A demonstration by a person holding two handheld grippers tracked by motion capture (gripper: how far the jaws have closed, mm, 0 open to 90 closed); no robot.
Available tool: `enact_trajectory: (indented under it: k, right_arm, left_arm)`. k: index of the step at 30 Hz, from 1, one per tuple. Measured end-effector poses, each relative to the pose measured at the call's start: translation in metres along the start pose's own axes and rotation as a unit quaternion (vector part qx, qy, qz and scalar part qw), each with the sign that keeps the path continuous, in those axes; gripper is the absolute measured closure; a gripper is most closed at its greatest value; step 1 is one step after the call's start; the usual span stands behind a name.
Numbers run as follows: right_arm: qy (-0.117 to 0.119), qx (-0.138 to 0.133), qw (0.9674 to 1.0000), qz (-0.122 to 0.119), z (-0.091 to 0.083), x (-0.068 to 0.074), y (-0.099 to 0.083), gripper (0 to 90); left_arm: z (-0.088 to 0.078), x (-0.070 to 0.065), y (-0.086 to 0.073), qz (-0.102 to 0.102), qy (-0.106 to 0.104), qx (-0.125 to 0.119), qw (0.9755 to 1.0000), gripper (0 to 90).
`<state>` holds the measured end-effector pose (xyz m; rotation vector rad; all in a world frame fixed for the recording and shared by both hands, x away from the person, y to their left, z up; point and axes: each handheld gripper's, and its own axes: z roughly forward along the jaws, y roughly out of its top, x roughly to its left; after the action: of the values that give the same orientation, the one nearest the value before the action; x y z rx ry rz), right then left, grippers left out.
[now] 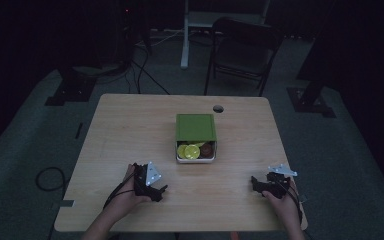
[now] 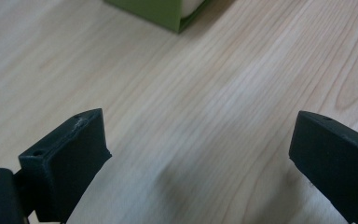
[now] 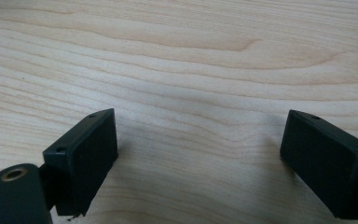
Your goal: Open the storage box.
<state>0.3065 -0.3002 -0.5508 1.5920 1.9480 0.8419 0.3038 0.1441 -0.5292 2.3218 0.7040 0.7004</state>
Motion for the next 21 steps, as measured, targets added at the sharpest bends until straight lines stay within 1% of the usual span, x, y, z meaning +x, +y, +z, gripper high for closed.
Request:
enact_trajectory:
  k: [5, 8, 9, 11, 12, 13, 16, 18, 19, 21]
  right_arm:
    - [0.000, 0.000, 1.0000, 0.000, 0.000, 0.000, 0.000, 10.6]
    - [0.000, 0.000, 1.0000, 0.000, 0.000, 0.000, 0.000, 10.6]
    - [0.000, 0.000, 1.0000, 0.000, 0.000, 0.000, 0.000, 10.6]
    - [0.000, 0.000, 1.0000, 0.000, 0.000, 0.000, 0.000, 10.6]
    - [0.000, 0.000, 1.0000, 0.000, 0.000, 0.000, 0.000, 10.6]
    - [0.000, 0.000, 1.0000, 0.000, 0.000, 0.000, 0.000, 10.6]
    - [0.000, 0.000, 1.0000, 0.000, 0.000, 0.000, 0.000, 10.6]
    - [0.000, 0.000, 1.0000, 0.000, 0.000, 0.000, 0.000, 10.6]
    - [0.000, 0.000, 1.0000, 0.000, 0.000, 0.000, 0.000, 10.6]
    - [0.000, 0.000, 1.0000, 0.000, 0.000, 0.000, 0.000, 10.6]
  left_arm:
    - [0.003, -0.007, 0.009, 0.020, -0.002, -0.013, 0.9997, 4.3]
    - [0.005, -0.011, 0.015, 0.036, -0.001, -0.022, 0.9991, 4.3]
    - [0.005, -0.011, 0.015, 0.036, -0.001, -0.022, 0.9991, 4.3]
    - [0.006, -0.016, 0.021, 0.056, 0.003, -0.030, 0.9980, 4.3]
    - [0.007, -0.018, 0.023, 0.073, 0.010, -0.031, 0.9968, 4.3]
    - [0.007, -0.021, 0.025, 0.085, 0.014, -0.031, 0.9958, 4.4]
    - [0.009, -0.026, 0.031, 0.095, 0.008, -0.041, 0.9946, 4.4]
    - [0.010, -0.030, 0.035, 0.114, 0.013, -0.045, 0.9923, 4.5]
    - [0.011, -0.032, 0.036, 0.122, 0.021, -0.048, 0.9911, 4.7]
    - [0.011, -0.035, 0.039, 0.136, 0.028, -0.054, 0.9889, 4.7]
